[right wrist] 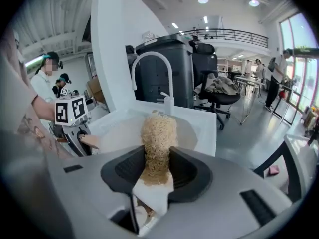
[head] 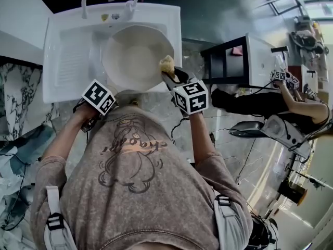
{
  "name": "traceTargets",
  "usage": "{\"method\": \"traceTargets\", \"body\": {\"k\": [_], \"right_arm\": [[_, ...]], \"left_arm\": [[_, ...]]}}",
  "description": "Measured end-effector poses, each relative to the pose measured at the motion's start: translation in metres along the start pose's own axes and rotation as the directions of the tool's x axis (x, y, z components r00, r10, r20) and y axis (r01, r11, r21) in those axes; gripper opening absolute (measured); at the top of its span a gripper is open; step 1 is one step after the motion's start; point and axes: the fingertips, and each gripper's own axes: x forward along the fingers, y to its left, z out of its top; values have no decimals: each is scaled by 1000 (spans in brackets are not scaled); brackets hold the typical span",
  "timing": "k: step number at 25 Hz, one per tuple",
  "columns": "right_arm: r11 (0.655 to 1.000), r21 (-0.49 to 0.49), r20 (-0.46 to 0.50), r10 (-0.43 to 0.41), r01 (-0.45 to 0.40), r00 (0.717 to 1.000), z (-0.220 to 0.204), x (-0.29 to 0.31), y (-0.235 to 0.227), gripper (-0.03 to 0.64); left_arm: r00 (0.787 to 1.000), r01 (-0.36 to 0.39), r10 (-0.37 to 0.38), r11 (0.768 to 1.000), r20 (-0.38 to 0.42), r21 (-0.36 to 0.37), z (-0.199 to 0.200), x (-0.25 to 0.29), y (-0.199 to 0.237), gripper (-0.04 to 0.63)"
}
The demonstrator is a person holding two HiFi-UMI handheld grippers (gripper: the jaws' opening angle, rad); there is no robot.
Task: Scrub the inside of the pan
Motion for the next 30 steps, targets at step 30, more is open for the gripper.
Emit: {"method": "traceTargets", "body": {"k": [30], "right_arm": [[957, 286, 67, -69, 48, 995, -62, 19, 14, 156]], "left_arm": [[951, 24, 88, 935, 297, -355, -12, -61, 57, 72]]}}
